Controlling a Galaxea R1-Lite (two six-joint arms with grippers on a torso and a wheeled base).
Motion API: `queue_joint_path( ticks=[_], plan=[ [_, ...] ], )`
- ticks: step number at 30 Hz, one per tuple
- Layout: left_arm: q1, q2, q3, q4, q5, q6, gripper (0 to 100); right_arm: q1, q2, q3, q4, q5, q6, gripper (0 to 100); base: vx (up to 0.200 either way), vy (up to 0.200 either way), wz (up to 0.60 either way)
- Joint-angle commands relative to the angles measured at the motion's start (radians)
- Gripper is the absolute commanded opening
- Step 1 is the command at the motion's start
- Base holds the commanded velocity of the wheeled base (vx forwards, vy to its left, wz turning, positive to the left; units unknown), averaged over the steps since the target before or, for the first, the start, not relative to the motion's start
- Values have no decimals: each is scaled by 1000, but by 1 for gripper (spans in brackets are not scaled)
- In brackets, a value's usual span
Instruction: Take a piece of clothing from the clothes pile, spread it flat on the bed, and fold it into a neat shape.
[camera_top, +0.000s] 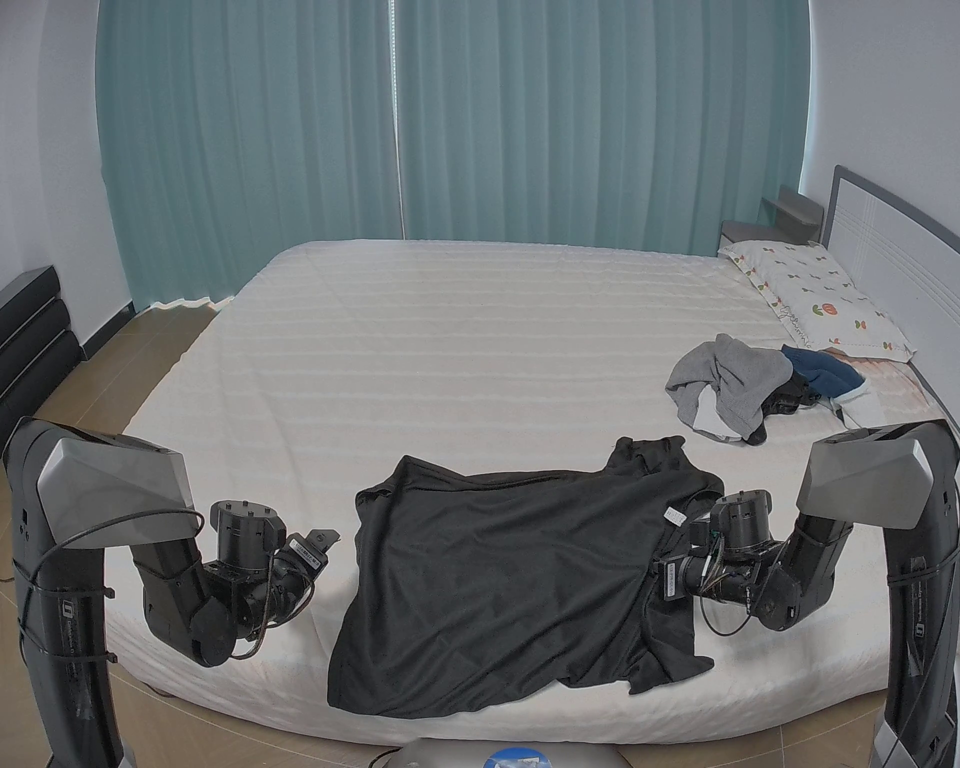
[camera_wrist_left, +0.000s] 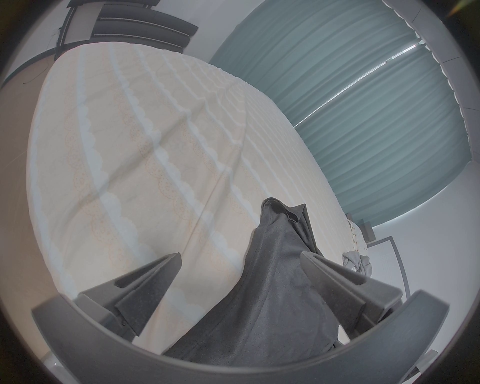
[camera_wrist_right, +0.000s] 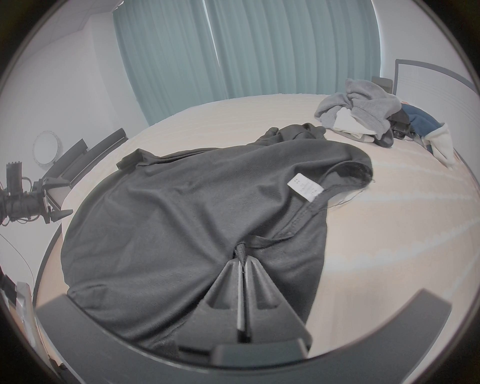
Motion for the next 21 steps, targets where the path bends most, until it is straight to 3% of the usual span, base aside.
queue_joint_path(
  ticks=[1,7,13,21],
  plan=[
    [0,3,0,-2,0,0,100,-28,-43,23,-3,5,2,0,0,0,0],
    [0,6,0,-2,1,3,100,-65,-53,49,-66,16,11,0,0,0,0],
    [0,7,2,-2,1,18,100,-123,-59,138,-184,74,11,0,0,0,0],
    [0,7,2,-2,0,18,100,-330,-70,281,-346,194,11,0,0,0,0]
  ],
)
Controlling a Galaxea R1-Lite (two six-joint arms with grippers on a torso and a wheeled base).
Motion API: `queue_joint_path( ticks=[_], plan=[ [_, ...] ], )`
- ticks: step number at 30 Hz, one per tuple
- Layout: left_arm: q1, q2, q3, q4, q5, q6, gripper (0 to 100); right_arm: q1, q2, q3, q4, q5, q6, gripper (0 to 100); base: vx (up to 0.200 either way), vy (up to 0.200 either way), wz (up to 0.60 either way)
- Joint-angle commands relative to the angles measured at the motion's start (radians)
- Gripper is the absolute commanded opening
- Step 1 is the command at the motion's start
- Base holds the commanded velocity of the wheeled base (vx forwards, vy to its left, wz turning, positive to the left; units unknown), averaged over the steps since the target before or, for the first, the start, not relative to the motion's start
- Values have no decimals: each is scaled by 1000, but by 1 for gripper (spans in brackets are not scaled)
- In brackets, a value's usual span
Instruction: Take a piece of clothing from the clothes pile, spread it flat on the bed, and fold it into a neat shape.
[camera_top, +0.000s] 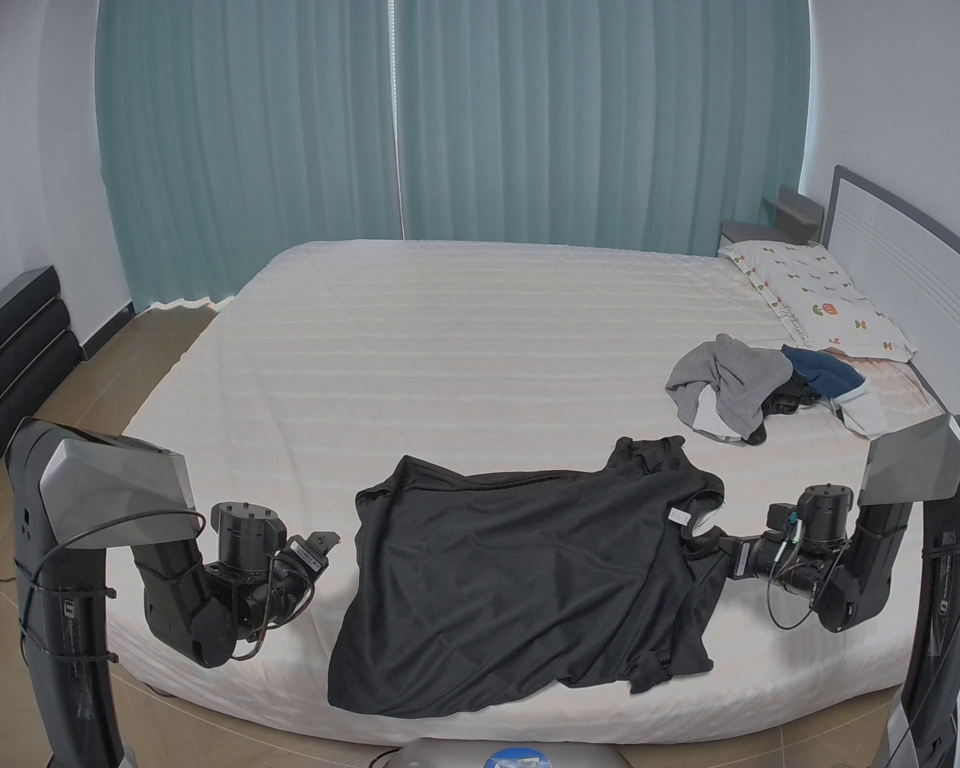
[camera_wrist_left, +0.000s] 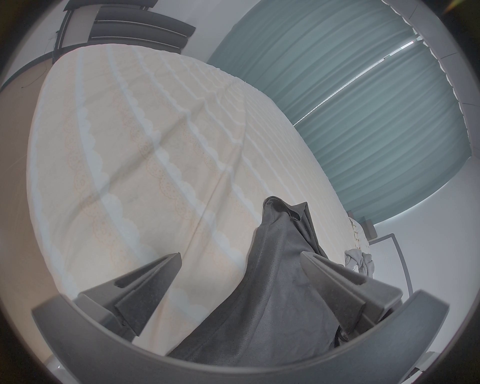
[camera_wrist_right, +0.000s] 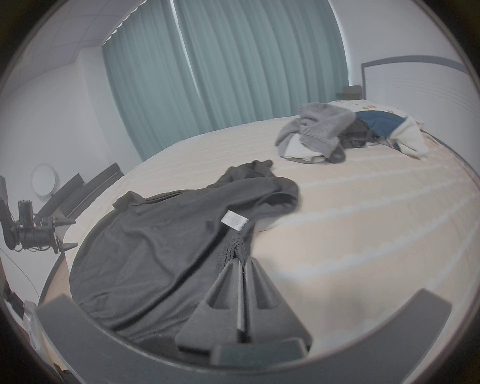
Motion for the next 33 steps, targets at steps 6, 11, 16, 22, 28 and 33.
queue_joint_path(
  ticks=[6,11,16,22,28,33],
  plan=[
    [0,1,0,-1,-1,0,100,-196,-7,105,-49,117,-3,0,0,0,0],
    [0,1,0,-1,-1,0,100,-225,7,123,-75,128,-11,0,0,0,0],
    [0,1,2,-1,-1,0,100,-255,25,111,-80,128,-11,0,0,0,0],
    [0,1,0,-1,-1,0,100,-273,39,83,-80,134,0,100,0,0,0],
    [0,0,-7,-1,-1,-3,100,-199,-111,124,-72,146,170,100,0,0,0],
    [1,1,-30,2,-1,-2,100,-126,-116,131,-83,134,259,100,0,0,0]
  ],
)
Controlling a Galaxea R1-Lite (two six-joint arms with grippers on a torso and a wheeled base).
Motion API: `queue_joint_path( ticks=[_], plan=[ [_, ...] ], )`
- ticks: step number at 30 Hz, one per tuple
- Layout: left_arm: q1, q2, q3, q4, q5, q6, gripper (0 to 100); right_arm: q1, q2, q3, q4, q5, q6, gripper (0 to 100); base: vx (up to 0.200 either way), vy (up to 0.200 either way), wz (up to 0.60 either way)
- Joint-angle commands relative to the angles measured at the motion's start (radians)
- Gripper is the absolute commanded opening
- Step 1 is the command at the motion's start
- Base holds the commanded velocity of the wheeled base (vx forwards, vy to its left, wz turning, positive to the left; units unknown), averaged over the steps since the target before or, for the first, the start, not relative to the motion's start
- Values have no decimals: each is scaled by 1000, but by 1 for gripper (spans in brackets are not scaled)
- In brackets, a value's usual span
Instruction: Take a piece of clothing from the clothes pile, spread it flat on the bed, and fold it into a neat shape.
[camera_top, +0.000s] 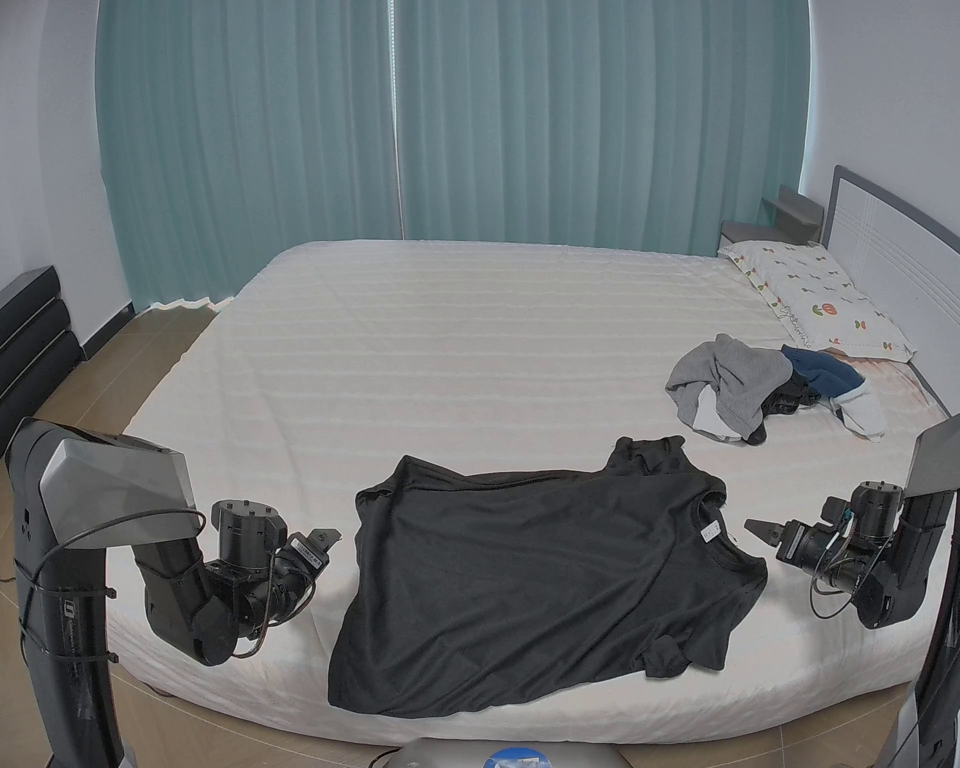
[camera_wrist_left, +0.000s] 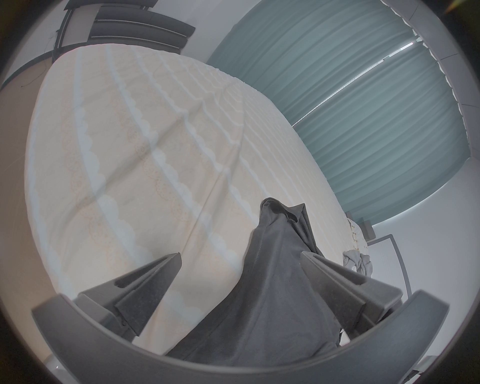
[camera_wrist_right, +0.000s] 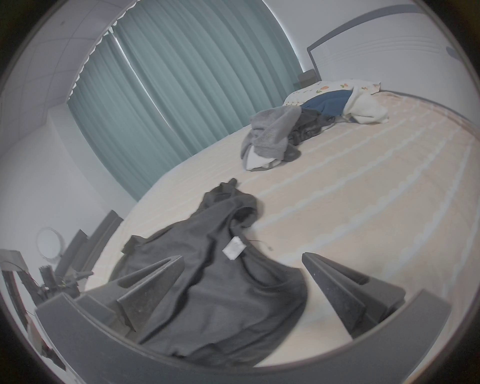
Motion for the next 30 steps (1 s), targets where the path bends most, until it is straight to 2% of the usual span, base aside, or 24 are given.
queue_joint_path(
  ticks=[1,4,5,6,9,18,21,30],
  plan=[
    [3,0,-36,12,0,1,100,73,-28,16,-4,-7,64,100,0,0,0],
    [12,-4,-59,17,2,2,100,95,-11,5,-5,-8,162,100,0,0,0],
    [12,-4,-60,15,3,2,100,95,-11,5,-7,-8,168,100,0,0,0],
    [15,-5,-69,17,2,2,100,98,-12,1,-5,-8,230,100,0,0,0],
    [13,-13,-80,17,2,1,100,102,-8,2,-7,-7,280,100,0,0,0],
    [6,-10,-39,12,-6,-39,100,104,47,-1,-42,-4,386,100,0,0,0],
    [6,-10,-31,6,-3,-41,100,105,100,-2,-103,-8,424,100,0,-200,0],
    [3,-10,-31,6,0,-47,100,102,100,-2,-102,-7,438,100,0,-200,0]
  ],
)
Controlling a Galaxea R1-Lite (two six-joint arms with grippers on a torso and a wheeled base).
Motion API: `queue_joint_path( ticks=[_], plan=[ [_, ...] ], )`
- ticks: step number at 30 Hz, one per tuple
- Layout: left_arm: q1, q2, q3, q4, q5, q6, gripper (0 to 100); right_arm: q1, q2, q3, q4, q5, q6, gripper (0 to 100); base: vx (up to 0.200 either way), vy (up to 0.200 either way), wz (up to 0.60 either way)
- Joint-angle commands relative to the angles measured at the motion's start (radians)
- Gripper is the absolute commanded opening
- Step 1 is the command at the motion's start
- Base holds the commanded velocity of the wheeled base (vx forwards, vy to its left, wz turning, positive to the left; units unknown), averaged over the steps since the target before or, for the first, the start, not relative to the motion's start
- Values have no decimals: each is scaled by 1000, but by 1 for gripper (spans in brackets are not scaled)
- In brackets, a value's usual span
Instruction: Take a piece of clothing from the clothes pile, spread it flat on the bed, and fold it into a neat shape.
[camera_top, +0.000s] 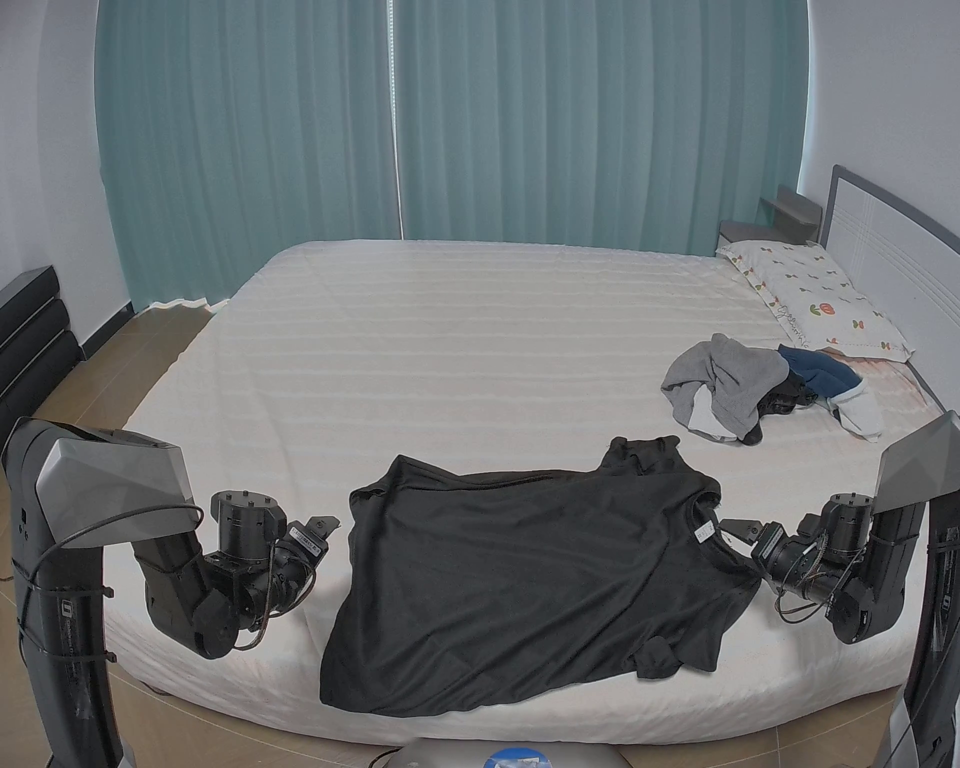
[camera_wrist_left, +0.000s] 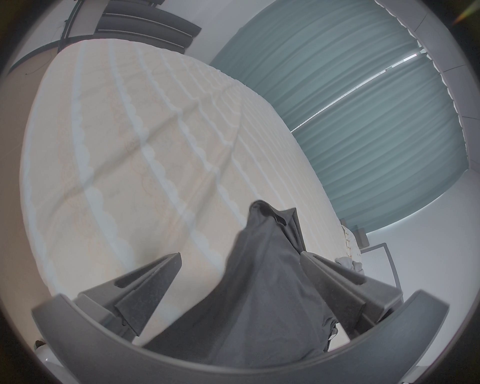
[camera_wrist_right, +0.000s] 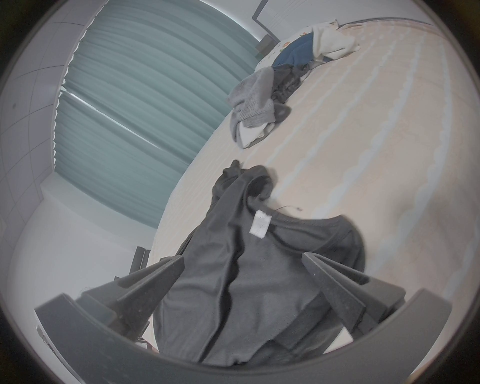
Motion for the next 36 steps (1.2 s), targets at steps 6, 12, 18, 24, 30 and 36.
queue_joint_path(
  ticks=[6,12,18,24,30,36],
  plan=[
    [1,0,0,0,2,0,100,1,16,2,-16,0,1,100,0,0,0],
    [25,-8,0,-5,2,-10,100,3,19,8,-16,0,1,100,0,0,0],
    [41,-9,-3,-3,0,-33,100,12,22,13,-17,-1,-1,100,0,0,0],
    [36,-17,2,3,-6,-37,100,15,24,14,-16,-1,-1,100,0,0,0],
    [44,-20,5,-3,-10,-37,100,18,24,21,-16,-1,-1,100,100,0,0],
    [42,-11,-14,-3,0,-26,100,18,24,22,-16,-1,-1,100,100,0,0]
  ],
)
